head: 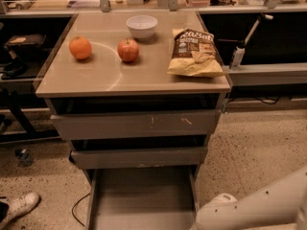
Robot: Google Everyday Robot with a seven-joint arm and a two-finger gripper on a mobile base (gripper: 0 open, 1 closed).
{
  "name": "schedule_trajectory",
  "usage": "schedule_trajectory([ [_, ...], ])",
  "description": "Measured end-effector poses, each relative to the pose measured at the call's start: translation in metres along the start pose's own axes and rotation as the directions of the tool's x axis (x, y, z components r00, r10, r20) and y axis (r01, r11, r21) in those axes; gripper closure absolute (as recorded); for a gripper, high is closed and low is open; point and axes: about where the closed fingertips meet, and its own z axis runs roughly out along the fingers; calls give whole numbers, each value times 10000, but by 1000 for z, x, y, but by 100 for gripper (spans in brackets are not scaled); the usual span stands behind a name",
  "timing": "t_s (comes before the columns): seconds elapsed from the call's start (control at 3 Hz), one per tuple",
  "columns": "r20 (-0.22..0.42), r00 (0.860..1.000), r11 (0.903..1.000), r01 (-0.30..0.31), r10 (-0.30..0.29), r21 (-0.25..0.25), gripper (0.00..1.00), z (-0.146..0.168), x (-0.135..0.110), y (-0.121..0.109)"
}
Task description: Close bottom drawer
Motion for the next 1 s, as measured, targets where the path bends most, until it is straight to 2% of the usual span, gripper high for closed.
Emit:
schedule_trajectory([
  [0.33, 43, 9988, 9985, -486, 487, -266, 100, 21, -5, 4],
  [1.0, 113, 9992, 9985, -374, 379, -408, 100, 29, -6, 3],
])
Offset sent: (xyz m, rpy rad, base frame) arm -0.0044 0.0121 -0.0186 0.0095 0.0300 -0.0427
